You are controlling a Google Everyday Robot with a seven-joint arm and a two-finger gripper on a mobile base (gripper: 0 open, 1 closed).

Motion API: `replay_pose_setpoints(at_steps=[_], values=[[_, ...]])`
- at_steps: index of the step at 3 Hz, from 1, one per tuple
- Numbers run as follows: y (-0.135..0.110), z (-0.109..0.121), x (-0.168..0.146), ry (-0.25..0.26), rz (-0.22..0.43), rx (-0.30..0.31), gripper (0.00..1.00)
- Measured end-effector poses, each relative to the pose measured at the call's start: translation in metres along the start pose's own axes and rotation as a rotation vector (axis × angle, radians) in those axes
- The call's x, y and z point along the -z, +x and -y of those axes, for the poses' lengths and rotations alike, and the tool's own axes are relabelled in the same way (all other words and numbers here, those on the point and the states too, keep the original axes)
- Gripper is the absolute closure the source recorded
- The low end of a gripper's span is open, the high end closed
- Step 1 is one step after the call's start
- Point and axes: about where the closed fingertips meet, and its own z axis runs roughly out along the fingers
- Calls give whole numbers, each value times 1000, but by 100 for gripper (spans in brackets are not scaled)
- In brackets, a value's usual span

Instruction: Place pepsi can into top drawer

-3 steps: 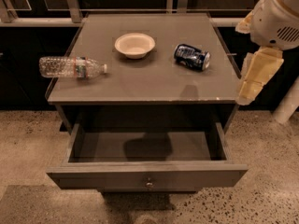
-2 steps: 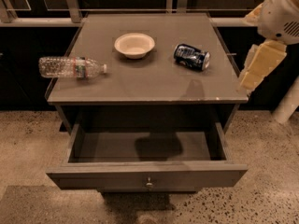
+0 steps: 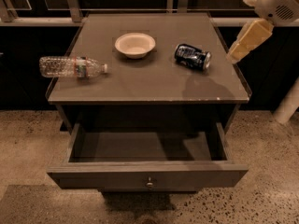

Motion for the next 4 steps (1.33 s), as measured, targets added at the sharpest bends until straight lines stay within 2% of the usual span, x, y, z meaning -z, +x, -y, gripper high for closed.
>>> replay_pose_setpoints(at_steps=[1, 2, 3, 4], values=[[-11, 19, -37, -29, 42, -14, 0], [-17, 24, -78, -93, 57, -30, 0], [-19, 28, -109, -143, 38, -37, 0], [-20, 25, -110, -149, 49, -46, 0]])
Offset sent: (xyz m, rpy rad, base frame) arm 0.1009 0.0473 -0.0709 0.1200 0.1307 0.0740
